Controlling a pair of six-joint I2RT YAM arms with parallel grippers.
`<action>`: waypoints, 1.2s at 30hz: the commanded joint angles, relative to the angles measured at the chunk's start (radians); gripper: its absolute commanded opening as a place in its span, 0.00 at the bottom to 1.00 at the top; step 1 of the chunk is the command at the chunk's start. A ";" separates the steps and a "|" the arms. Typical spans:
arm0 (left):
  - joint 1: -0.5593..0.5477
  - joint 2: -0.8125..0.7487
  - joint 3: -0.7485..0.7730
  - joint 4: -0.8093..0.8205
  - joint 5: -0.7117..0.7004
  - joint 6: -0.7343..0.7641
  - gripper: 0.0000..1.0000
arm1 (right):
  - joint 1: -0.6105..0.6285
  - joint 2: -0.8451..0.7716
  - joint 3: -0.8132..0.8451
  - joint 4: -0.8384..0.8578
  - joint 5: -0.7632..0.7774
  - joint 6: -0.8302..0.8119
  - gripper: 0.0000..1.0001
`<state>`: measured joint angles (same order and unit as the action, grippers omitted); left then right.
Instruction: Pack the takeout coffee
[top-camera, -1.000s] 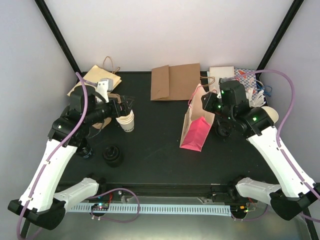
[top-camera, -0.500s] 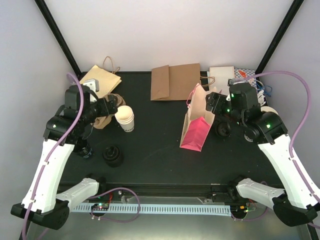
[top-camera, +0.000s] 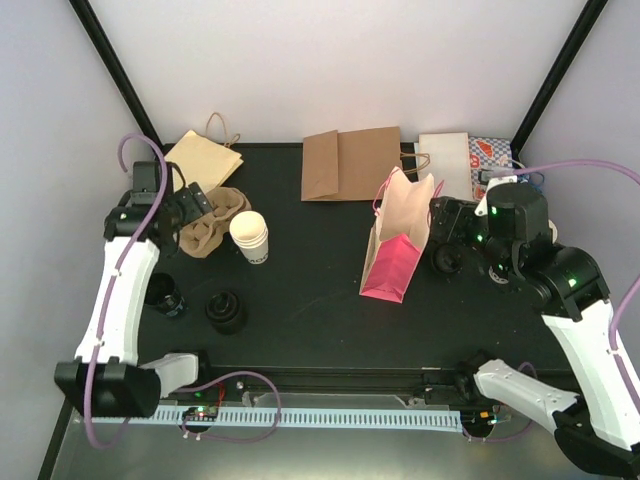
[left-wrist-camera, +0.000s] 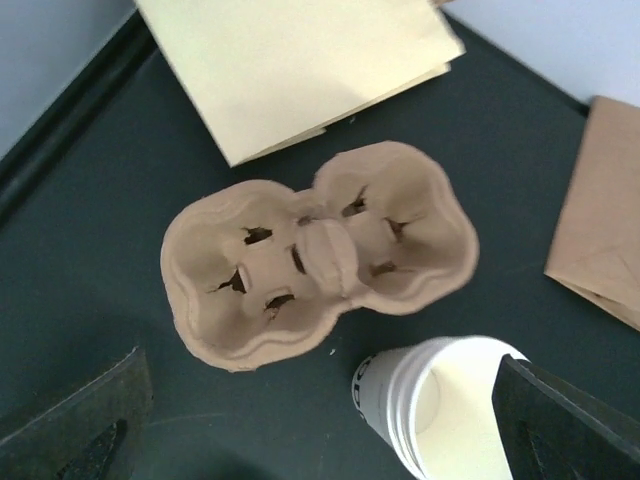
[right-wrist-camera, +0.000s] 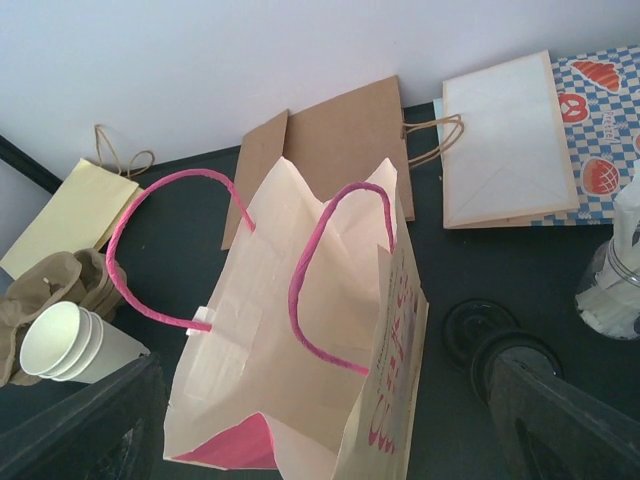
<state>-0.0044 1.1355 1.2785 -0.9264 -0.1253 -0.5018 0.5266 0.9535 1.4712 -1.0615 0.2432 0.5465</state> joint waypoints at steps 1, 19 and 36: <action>0.074 0.112 -0.012 0.057 0.068 -0.152 0.96 | -0.004 -0.034 -0.016 -0.007 -0.002 -0.021 0.90; 0.115 0.492 0.073 0.149 0.228 -0.329 0.81 | -0.004 -0.059 -0.027 -0.012 -0.005 -0.012 0.90; 0.124 0.519 0.098 0.131 0.186 -0.373 0.34 | -0.004 -0.056 -0.014 -0.018 0.002 -0.014 0.90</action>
<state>0.1116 1.6825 1.3277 -0.7853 0.0929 -0.8585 0.5266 0.9024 1.4445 -1.0752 0.2276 0.5388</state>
